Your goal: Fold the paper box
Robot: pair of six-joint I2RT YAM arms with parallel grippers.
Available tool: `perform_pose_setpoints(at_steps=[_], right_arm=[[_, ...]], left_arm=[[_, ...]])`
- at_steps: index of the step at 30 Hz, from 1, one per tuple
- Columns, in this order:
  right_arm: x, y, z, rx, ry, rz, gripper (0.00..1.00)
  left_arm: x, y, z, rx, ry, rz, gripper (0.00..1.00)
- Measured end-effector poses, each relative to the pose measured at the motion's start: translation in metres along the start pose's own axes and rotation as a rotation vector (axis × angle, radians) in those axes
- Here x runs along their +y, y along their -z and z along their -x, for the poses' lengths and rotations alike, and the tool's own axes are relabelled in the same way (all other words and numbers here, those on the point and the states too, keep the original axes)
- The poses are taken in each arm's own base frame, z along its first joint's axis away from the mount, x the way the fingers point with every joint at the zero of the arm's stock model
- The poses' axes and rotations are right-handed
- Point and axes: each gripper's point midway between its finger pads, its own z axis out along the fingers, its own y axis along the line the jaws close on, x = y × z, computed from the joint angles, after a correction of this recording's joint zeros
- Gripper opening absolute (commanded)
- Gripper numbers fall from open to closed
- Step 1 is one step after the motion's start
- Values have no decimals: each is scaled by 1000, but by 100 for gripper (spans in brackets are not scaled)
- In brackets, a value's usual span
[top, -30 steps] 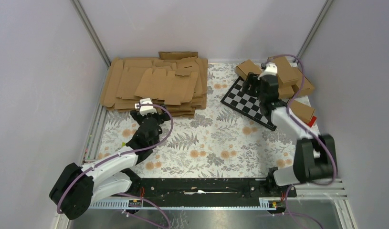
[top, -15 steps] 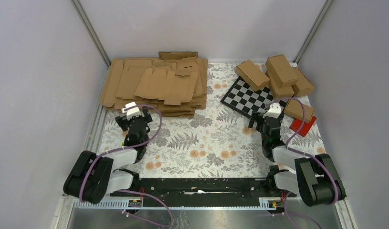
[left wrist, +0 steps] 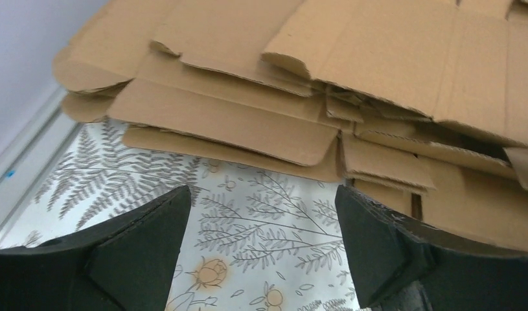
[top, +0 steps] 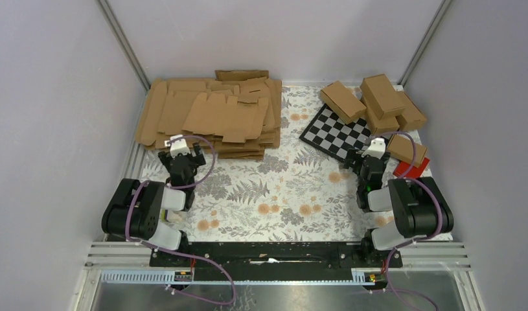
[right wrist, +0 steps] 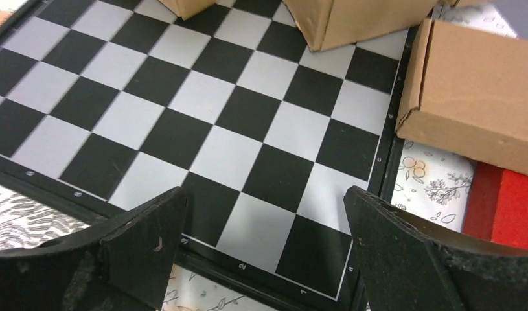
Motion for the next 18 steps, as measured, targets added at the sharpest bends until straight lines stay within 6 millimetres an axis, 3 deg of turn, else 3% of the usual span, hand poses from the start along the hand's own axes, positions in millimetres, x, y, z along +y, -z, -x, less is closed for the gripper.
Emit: perform_pose_setpoints(at_steps=[3,4,9,18], right_arm=[[-5,-5,-12,28,-15,-10,100],[-4,-4,-13,33,-14,-6,100],[1,-6,-4,-2,-32,18,100],[3,-7,0,-17,-37,28,100]], left_arm=[[-9,-2,-6,12,-16,-59,90],[-13,-3,-5,4,-19,-82,95],[-29,-1,2,-30,-37,-182,99],[-36,1,4,-41,-44,-220,99]])
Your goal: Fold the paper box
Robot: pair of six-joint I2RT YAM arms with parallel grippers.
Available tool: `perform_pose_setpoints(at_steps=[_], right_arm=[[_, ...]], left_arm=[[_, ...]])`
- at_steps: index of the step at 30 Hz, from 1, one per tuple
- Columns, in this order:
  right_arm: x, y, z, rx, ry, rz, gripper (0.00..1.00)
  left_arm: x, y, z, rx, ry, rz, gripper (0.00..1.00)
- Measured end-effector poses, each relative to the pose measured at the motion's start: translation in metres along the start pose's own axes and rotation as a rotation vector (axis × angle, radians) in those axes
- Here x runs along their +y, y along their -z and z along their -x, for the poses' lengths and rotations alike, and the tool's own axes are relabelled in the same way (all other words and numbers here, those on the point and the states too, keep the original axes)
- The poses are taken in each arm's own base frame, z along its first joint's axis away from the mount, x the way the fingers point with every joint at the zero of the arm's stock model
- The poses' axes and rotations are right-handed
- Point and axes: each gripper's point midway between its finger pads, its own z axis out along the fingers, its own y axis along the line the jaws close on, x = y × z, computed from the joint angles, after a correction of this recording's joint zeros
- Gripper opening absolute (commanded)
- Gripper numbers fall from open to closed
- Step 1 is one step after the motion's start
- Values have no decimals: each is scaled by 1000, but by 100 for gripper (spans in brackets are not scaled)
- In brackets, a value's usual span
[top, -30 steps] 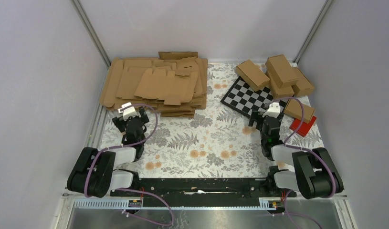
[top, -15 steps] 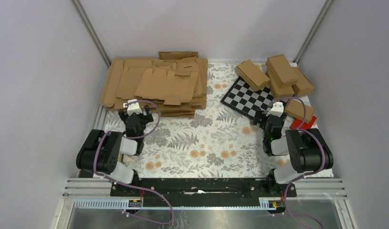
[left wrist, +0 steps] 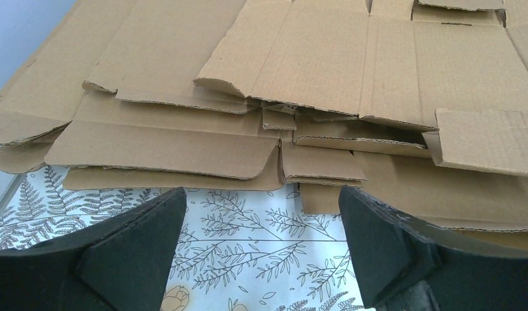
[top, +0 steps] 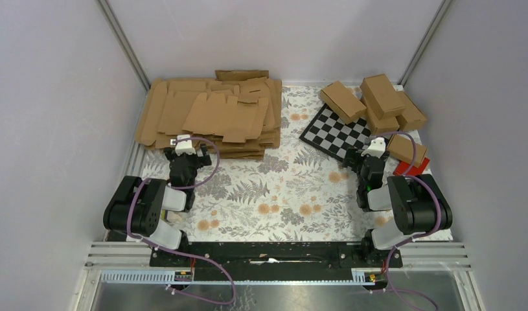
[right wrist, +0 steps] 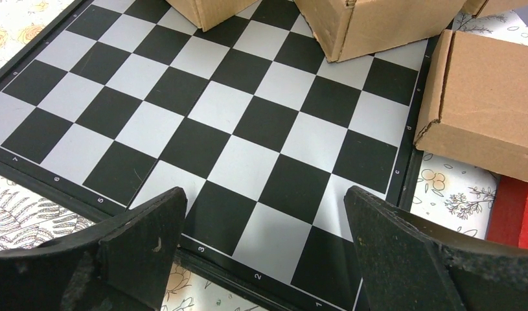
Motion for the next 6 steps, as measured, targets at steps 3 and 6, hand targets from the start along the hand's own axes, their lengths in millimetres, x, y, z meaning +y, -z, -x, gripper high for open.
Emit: perform_pose_setpoints(at_steps=[3,6], right_arm=[[0,0,0,0,0,1,100],[1,0,0,0,0,3,100]], left_arm=[[-1,0,0,1,0,-6,99],[-1,0,-1,4,1,-15,99]])
